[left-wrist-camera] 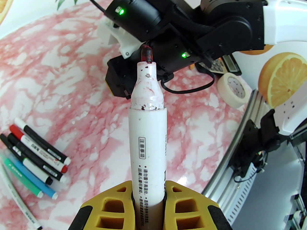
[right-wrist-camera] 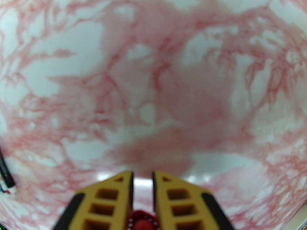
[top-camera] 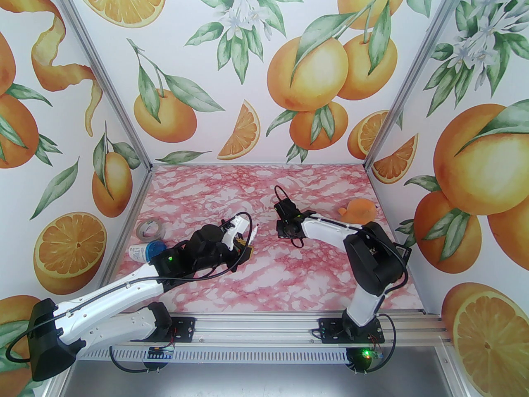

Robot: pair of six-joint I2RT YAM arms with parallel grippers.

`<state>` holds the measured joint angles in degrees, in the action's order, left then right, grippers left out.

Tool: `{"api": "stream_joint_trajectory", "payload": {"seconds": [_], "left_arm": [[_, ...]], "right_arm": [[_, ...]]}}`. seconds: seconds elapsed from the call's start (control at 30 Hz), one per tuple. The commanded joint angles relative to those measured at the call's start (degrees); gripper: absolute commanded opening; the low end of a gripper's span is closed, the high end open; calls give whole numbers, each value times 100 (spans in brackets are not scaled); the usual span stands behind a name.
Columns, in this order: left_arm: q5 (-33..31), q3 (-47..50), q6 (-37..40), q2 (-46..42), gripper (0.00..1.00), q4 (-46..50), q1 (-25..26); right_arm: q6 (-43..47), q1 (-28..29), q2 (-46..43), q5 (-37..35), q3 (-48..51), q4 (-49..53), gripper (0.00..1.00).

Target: Open the pen caps

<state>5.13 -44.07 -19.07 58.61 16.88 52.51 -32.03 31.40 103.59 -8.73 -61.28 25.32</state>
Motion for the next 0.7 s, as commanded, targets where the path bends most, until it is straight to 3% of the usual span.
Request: {"api": "stream_joint_trajectory", "payload": {"seconds": [0.0,0.67], "left_arm": [[61,25,61,8,0,-151,-20],[202,87,-10,2,0,-258,-25]], "right_arm": [[-8,-23,89,-198,-69,-68,17],[-119,-24,217,-257,76,-210,24]]}}
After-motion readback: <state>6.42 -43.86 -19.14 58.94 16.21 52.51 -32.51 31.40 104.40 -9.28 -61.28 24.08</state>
